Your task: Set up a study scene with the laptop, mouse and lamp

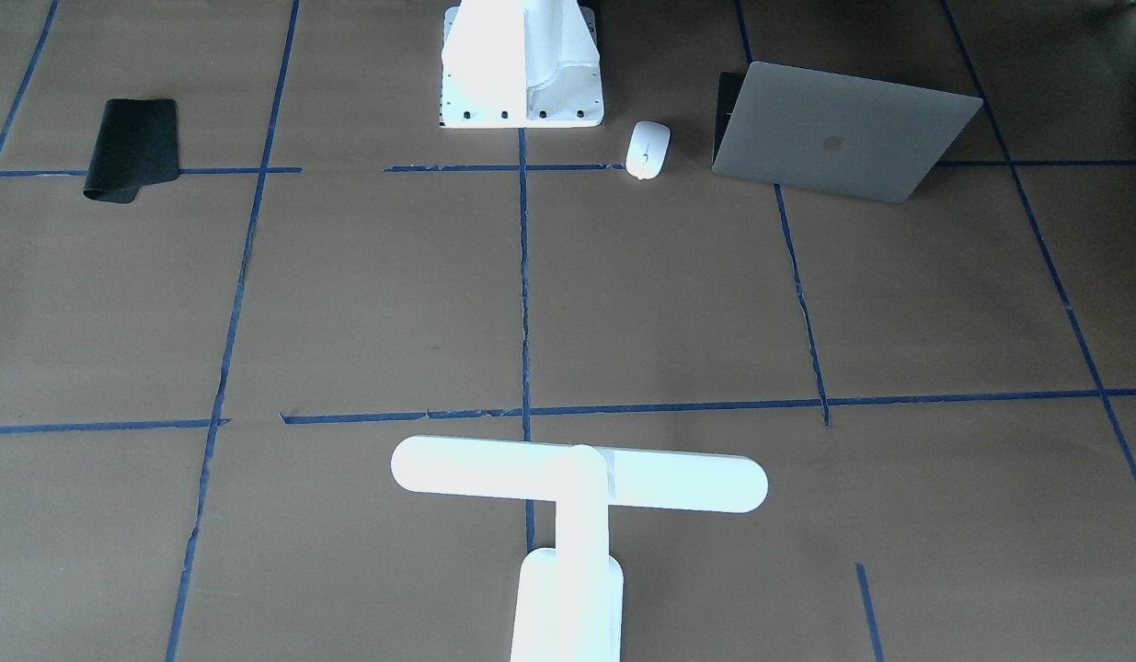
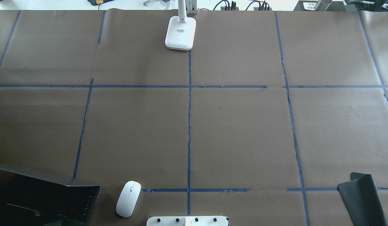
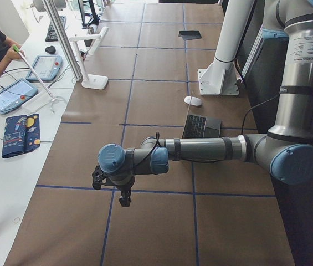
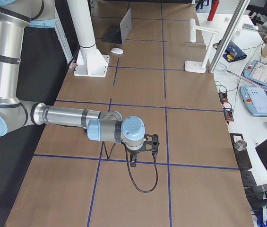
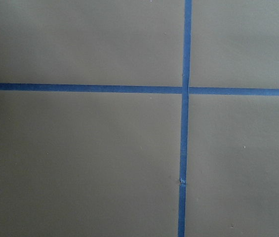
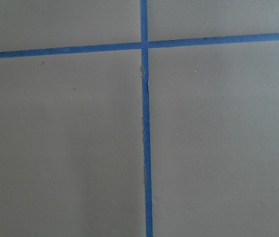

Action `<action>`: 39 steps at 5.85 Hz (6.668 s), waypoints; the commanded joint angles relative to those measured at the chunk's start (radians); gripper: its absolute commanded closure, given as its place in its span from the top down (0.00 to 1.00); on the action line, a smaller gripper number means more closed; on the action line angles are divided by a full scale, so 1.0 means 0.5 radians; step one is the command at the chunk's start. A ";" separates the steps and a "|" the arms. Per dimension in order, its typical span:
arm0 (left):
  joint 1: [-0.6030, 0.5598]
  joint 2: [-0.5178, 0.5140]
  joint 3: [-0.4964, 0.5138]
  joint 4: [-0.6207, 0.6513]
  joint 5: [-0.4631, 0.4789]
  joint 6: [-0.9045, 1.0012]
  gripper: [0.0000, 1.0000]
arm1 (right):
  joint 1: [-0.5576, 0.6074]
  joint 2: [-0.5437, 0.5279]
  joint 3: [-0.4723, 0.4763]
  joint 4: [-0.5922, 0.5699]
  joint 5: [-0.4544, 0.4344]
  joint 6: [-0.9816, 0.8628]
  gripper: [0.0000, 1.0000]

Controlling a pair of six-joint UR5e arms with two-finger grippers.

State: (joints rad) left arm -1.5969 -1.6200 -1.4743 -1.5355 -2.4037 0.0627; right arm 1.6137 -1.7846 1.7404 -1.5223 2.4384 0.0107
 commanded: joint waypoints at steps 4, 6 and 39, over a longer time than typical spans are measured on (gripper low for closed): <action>0.000 0.009 0.006 -0.003 0.000 0.010 1.00 | 0.006 0.007 0.004 0.001 -0.005 0.003 1.00; 0.000 0.006 0.025 -0.006 -0.003 0.013 1.00 | 0.006 0.007 0.008 0.001 -0.005 0.000 1.00; 2.347 0.531 -2.058 0.380 1.334 -5.154 0.50 | 0.028 0.124 0.106 -0.002 0.023 0.169 1.00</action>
State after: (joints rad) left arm -0.4241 -1.3553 -2.5062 -1.3454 -1.7593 -2.5113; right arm 1.6275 -1.7240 1.7919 -1.5236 2.4497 0.0887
